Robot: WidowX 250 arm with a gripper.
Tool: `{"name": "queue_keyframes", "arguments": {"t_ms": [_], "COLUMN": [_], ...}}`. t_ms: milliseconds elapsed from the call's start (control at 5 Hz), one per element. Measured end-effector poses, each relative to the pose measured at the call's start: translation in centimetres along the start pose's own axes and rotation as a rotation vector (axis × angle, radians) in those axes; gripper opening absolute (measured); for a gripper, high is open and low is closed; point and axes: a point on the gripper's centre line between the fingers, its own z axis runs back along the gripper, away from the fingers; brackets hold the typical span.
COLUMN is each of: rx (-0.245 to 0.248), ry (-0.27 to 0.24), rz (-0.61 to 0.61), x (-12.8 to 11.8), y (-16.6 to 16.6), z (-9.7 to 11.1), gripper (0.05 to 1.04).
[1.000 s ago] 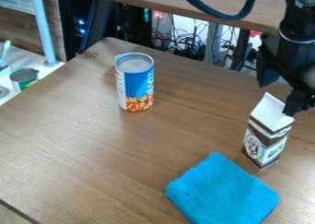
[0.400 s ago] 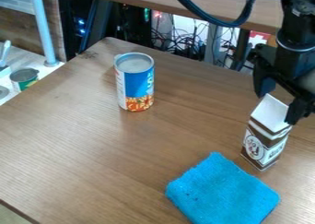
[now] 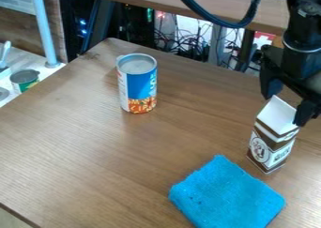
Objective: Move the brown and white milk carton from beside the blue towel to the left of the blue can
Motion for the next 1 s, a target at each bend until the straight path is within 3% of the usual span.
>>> {"name": "queue_keyframes", "arguments": {"t_ms": [600,800,1000], "rx": [-0.023,-0.033,-0.034], "ry": [0.045,0.069,0.077], "rz": [0.075,0.095,0.11], "x": [-0.8,-1.2,-1.3], "y": [0.8,1.0,1.0], "z": [-1.8,-2.8,-2.8], "gripper": [1.0,0.961,0.854]}}
